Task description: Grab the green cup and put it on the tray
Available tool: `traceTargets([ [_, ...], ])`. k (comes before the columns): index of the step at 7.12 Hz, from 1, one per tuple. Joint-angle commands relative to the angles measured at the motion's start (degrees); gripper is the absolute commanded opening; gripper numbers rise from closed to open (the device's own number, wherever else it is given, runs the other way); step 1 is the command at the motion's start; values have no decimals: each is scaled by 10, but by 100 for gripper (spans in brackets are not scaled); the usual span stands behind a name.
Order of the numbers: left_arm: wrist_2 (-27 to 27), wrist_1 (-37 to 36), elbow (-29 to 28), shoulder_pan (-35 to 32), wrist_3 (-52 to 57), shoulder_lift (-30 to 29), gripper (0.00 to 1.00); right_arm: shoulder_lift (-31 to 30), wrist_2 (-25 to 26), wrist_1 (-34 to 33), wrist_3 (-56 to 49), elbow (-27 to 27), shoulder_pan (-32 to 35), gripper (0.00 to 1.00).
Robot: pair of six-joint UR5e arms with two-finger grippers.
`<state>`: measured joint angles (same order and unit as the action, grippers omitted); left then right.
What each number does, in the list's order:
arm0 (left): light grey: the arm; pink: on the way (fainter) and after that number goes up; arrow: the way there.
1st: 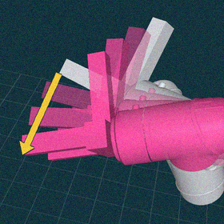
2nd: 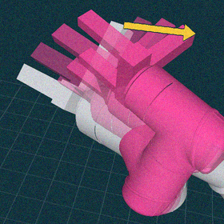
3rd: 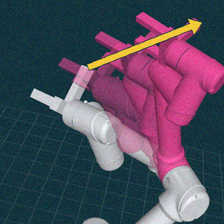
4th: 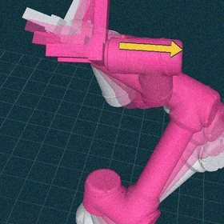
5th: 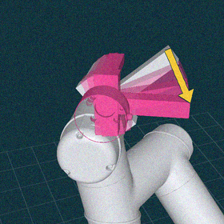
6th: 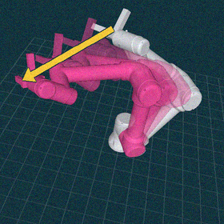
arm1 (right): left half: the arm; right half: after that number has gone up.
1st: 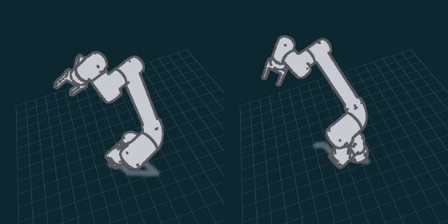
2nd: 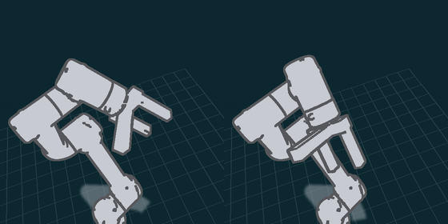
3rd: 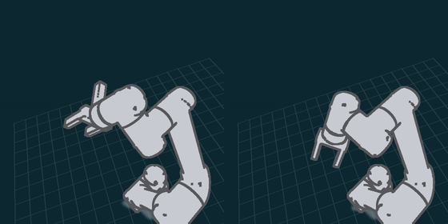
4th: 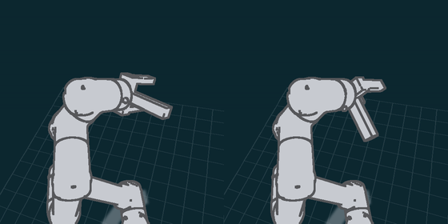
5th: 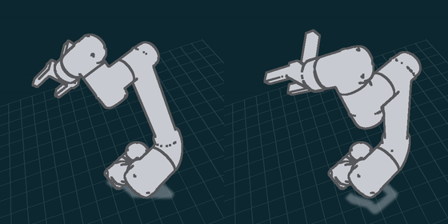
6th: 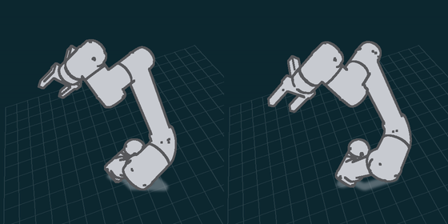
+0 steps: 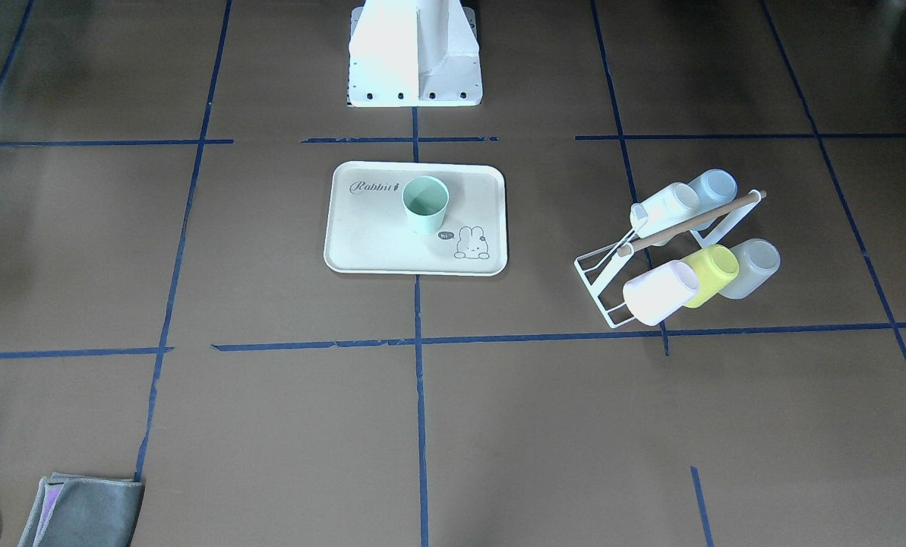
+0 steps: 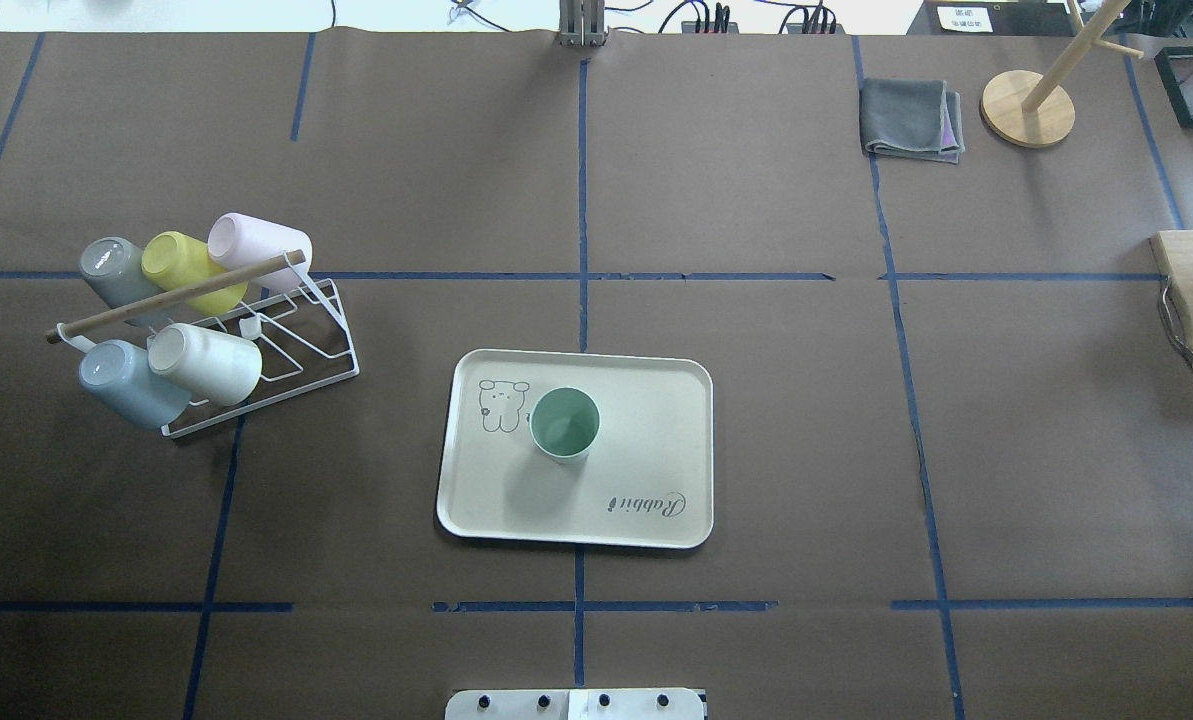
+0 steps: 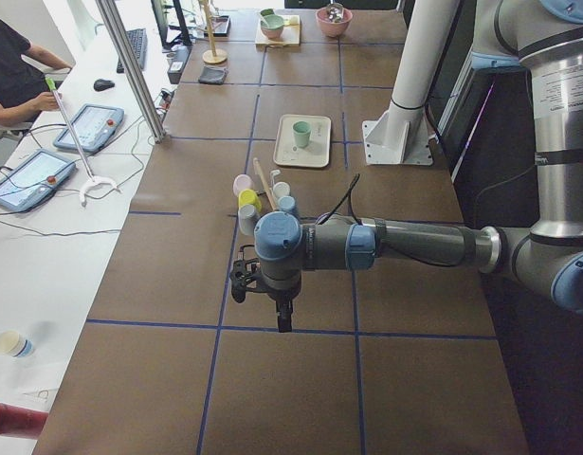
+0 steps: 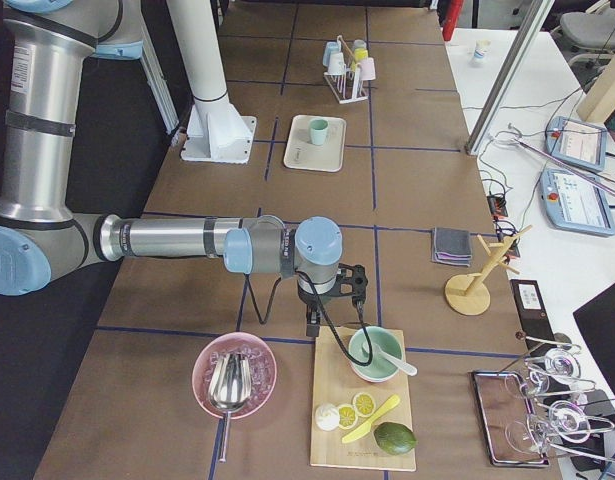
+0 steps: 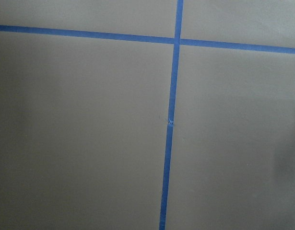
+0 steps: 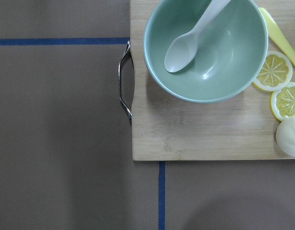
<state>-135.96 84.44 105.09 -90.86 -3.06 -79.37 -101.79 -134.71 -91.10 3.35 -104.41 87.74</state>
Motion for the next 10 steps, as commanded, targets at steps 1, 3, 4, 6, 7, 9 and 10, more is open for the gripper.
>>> traceTargets([
  [1, -1, -1, -3, 2, 1, -1, 100, -5, -2, 0, -4, 2, 0, 100],
  [3, -1, 0, -6, 2, 1, -2, 100, -1, -4, -38, -42, -2, 8, 100],
  [4, -1, -1, -7, 2, 1, -2, 100, 11, -4, -85, -81, -4, 19, 100],
  [6, -1, 0, -8, 3, 1, -1, 100, 27, 4, -99, -91, -5, 36, 100],
  [7, 0, 0, -8, 3, 1, -1, 100, 26, 4, -94, -91, -4, 36, 100],
  [9, 2, -1, -13, 5, 1, -1, 100, 27, 3, -94, -84, -2, 37, 100],
  [10, -3, -1, -8, 5, 1, 1, 100, 30, 2, -94, -84, -2, 36, 100],
])
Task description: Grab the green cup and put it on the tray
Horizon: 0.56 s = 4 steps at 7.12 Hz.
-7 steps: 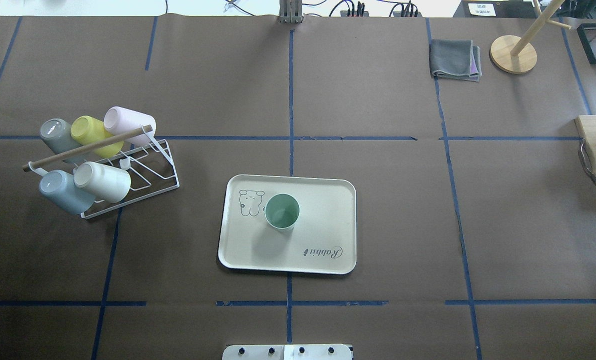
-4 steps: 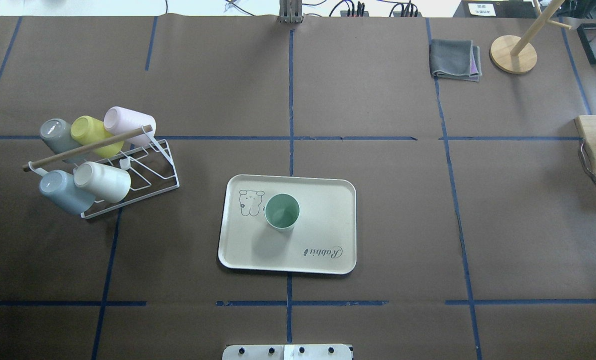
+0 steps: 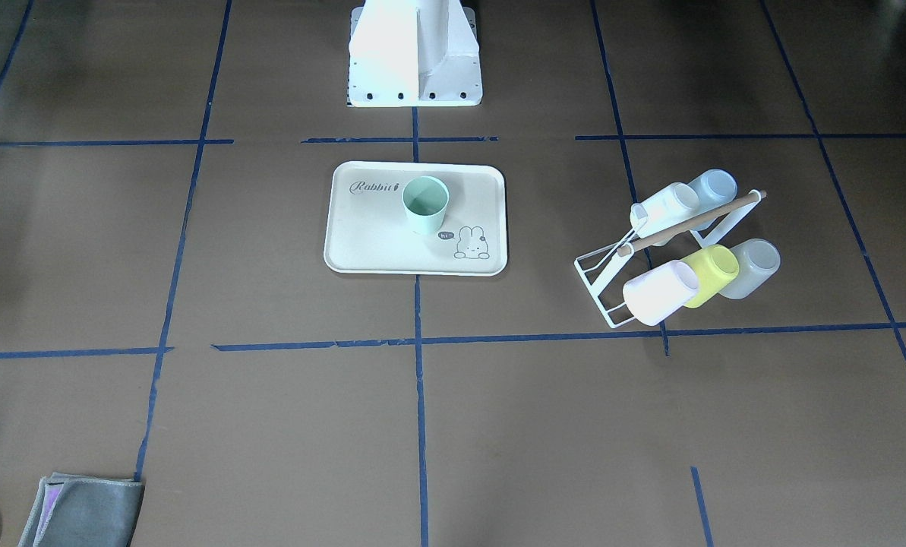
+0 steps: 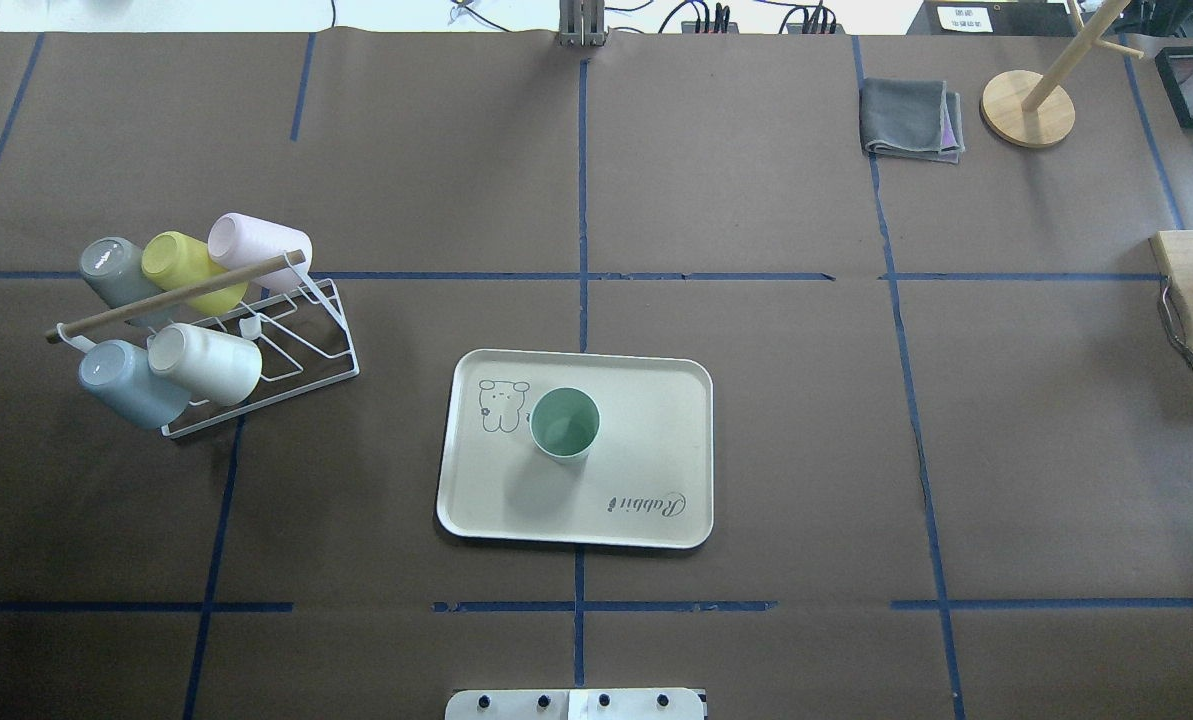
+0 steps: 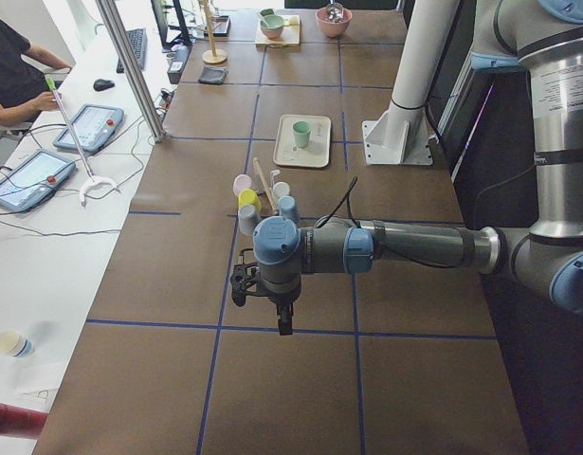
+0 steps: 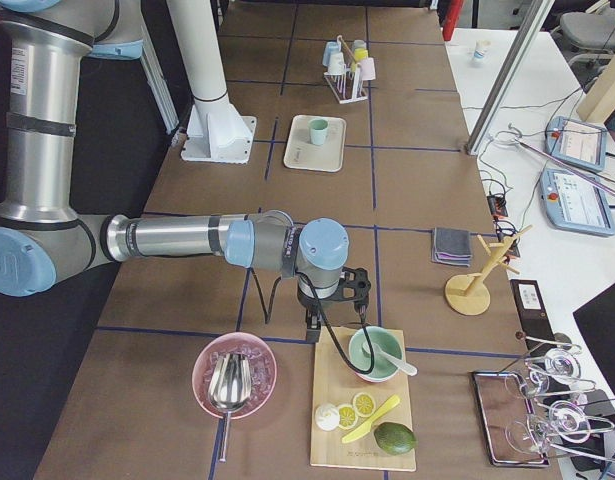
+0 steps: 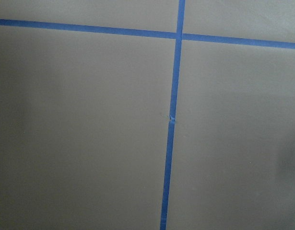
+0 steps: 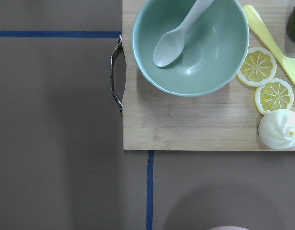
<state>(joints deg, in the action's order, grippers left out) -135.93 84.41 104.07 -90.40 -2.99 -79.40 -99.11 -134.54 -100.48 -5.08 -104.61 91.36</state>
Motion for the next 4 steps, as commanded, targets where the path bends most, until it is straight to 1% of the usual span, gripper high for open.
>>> traceTargets([
  [1, -3, 0, -3, 0, 1, 1, 100, 2, -1, 1, 2, -1, 0, 100],
  [2, -3, 1, 5, 1, 1, 0, 100, 2, 0, 1, 1, -2, 0, 100],
  [4, -3, 1, 6, 25, 2, -8, 100, 0, 2, 1, 0, -2, 0, 100],
])
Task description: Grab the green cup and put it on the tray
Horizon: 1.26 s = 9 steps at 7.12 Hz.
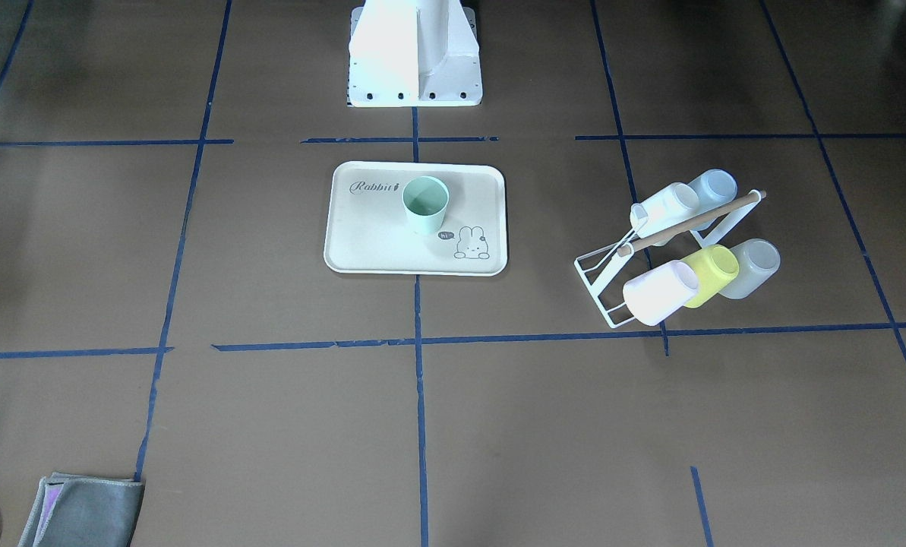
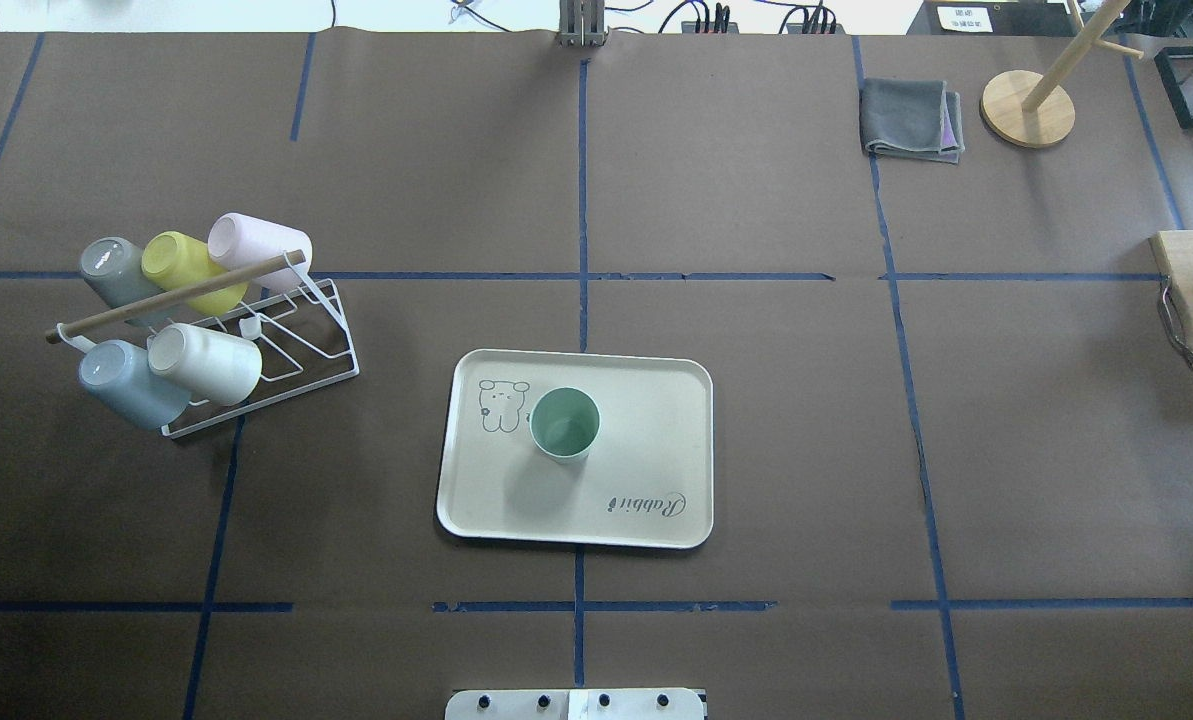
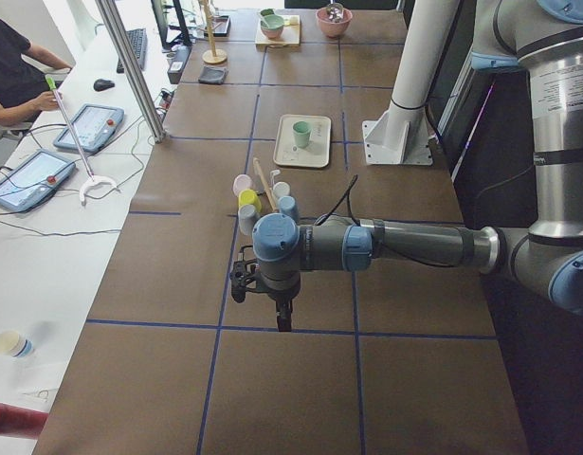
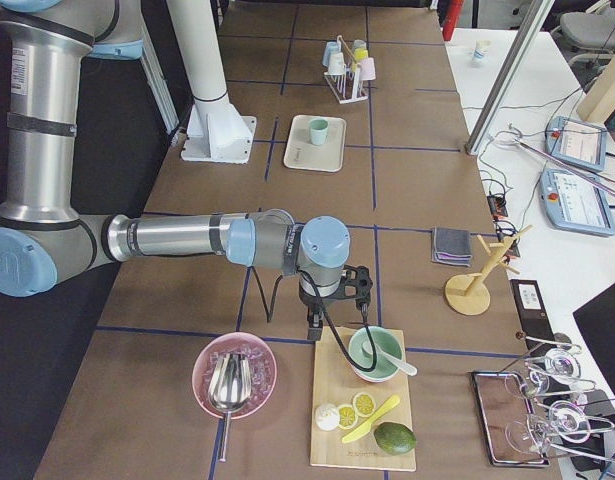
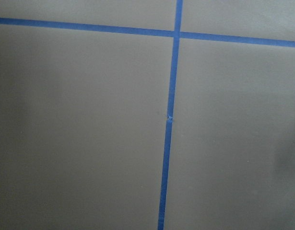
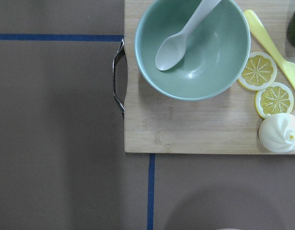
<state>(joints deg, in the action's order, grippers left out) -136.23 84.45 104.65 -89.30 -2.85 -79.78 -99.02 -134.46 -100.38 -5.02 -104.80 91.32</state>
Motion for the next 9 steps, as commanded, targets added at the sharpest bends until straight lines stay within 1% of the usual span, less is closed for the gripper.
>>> traceTargets([
  [1, 1, 0, 2, 16, 0, -4, 100, -4, 2, 0, -1, 2, 0, 100],
  [2, 1, 0, -1, 19, 0, -6, 100, -2, 3, 0, -1, 4, 0, 100],
  [6, 2, -6, -45, 26, -1, -59, 100, -6, 3, 0, -2, -1, 3, 100],
  [7, 2, -27, -47, 26, -1, -73, 100, -7, 2, 0, -3, -2, 6, 100],
  [9, -2, -32, -39, 25, 0, -64, 100, -7, 2, 0, -5, 0, 6, 100],
])
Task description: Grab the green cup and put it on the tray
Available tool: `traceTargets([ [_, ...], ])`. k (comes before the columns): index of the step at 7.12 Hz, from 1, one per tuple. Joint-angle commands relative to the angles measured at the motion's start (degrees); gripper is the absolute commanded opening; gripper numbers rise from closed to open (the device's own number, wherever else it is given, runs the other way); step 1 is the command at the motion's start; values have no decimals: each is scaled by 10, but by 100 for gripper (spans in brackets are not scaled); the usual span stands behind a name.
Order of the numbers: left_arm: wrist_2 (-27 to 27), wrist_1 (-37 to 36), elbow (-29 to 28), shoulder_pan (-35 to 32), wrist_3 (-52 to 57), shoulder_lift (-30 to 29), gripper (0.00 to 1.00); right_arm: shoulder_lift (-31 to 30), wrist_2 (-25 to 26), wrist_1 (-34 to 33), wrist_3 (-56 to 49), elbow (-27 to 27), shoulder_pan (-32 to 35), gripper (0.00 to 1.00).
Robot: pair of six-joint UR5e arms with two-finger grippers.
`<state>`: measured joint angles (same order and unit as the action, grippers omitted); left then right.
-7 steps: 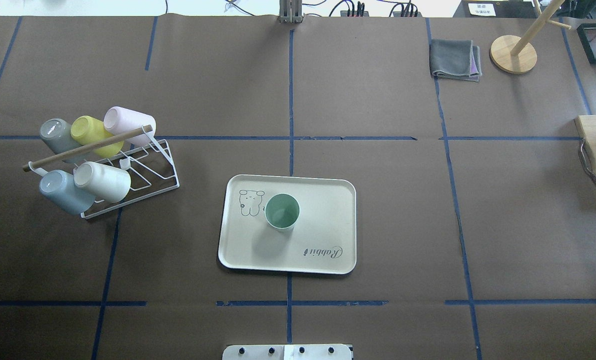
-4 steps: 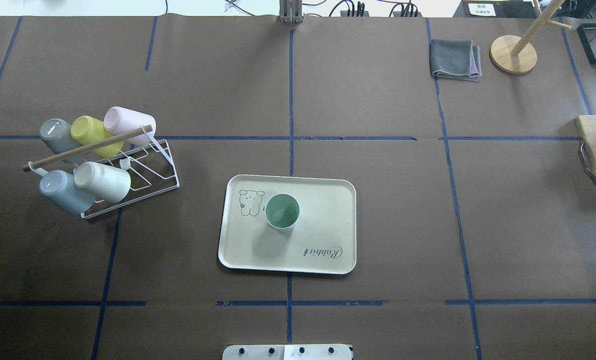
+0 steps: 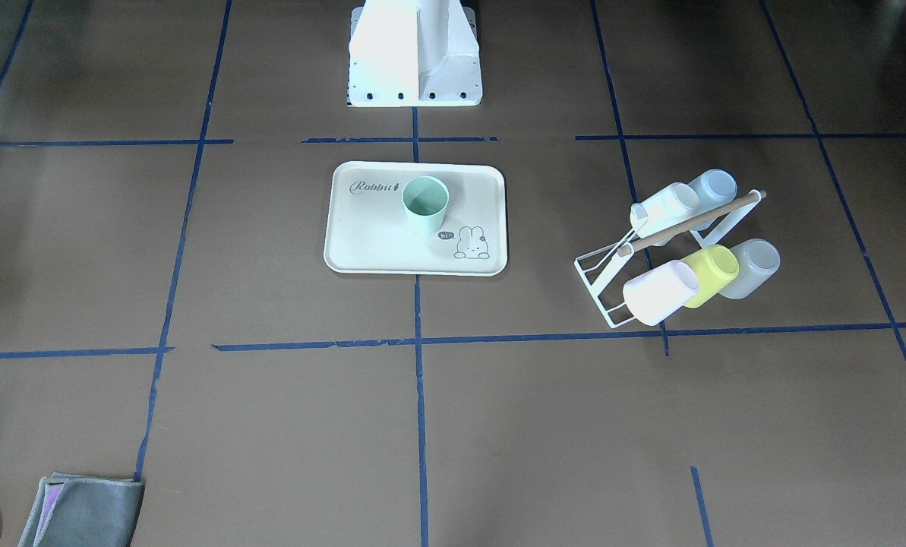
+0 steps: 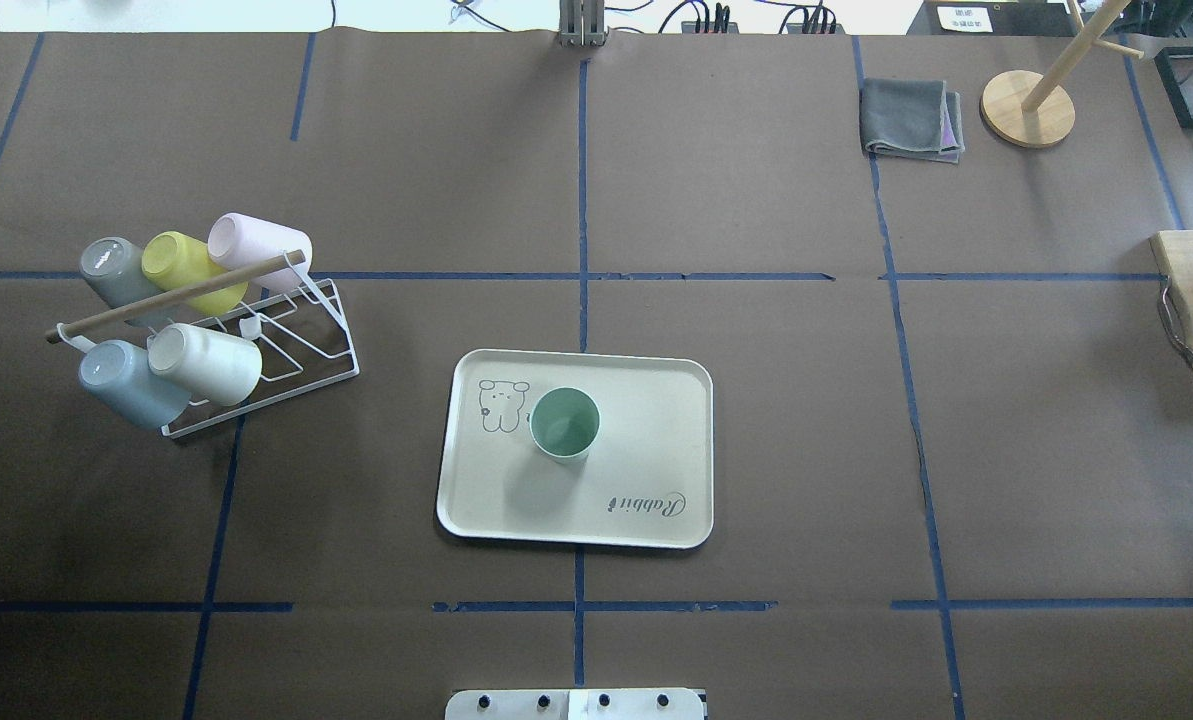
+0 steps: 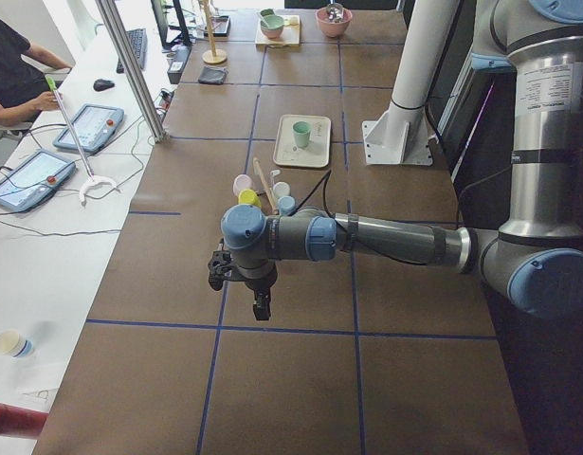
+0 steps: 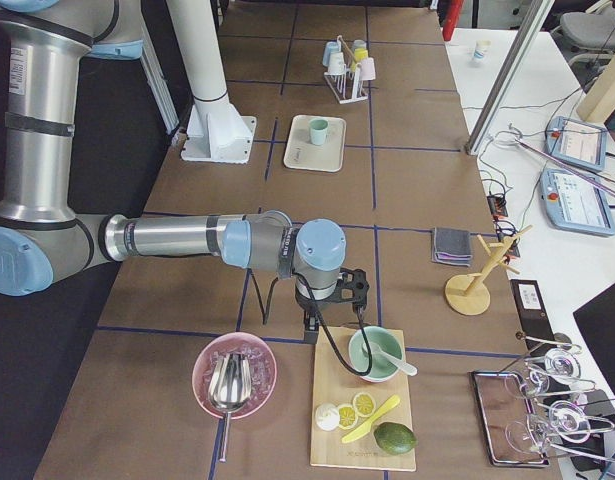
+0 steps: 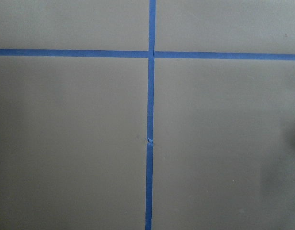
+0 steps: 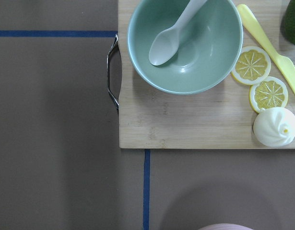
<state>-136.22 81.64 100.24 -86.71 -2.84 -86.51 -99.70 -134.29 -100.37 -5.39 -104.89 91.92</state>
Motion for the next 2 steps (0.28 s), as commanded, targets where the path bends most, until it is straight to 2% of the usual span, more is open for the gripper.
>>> traceTargets([
  [1, -2, -4, 7, -1, 1, 5, 100, 4, 1, 1, -2, 1, 0, 100],
  [2, -3, -5, 20, -2, 0, 5, 100, 8, 1, 1, -2, 0, 1, 100],
])
